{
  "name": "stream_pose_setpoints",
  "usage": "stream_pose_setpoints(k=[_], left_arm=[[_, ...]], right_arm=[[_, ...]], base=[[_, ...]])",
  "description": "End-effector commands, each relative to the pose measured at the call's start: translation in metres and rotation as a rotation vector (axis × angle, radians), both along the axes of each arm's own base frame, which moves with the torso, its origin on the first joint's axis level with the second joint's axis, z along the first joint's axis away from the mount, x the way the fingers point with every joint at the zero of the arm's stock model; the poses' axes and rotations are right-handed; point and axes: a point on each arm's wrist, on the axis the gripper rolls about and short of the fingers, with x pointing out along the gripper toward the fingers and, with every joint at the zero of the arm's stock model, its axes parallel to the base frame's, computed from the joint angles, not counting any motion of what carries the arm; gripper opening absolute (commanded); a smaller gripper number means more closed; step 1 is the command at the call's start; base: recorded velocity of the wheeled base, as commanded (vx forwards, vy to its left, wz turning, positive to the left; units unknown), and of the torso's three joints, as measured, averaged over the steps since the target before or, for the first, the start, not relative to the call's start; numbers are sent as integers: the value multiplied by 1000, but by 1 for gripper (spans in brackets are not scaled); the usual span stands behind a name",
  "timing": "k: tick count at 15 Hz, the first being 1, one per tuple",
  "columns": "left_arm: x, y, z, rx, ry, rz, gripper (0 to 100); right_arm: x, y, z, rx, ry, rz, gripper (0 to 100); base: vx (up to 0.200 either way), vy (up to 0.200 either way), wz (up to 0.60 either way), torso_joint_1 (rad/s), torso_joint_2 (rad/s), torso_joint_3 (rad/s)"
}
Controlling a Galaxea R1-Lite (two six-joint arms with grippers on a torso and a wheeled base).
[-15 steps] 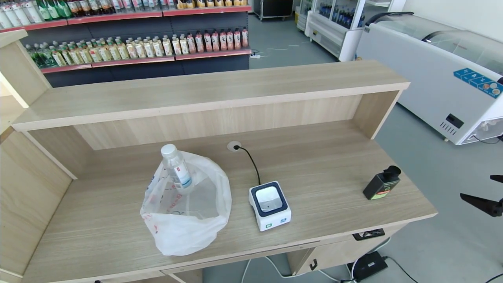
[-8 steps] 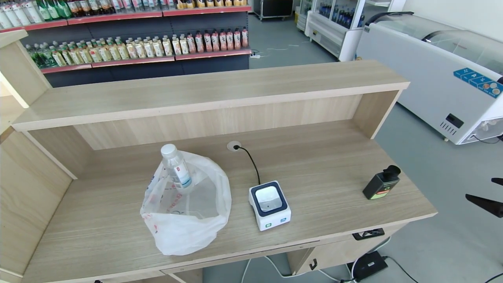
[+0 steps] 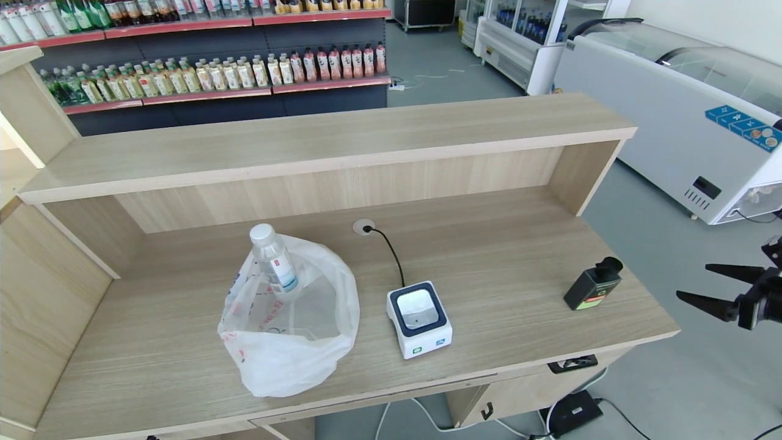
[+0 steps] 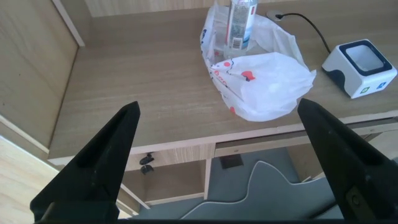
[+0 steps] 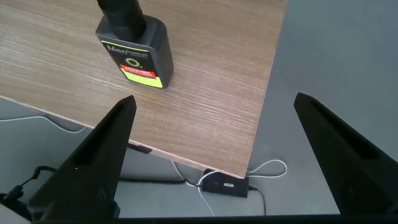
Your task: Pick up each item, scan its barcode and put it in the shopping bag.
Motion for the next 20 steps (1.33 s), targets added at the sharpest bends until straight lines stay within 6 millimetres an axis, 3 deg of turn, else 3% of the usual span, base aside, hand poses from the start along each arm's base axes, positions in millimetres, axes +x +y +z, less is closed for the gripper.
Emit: stream_pose_setpoints(k=[1, 12, 20], left_arm=[[0, 0, 0, 0, 0, 1, 100], [0, 0, 0, 0, 0, 1, 100], [0, 0, 0, 0, 0, 1, 100]], right_arm=[[10, 7, -9, 18, 17, 40, 100], [70, 43, -31, 33, 26, 204, 100], [99, 82, -51, 54, 62, 319, 100]], base=[[0, 0, 0, 0, 0, 0], [0, 0, 0, 0, 0, 0], [0, 0, 0, 0, 0, 0]])
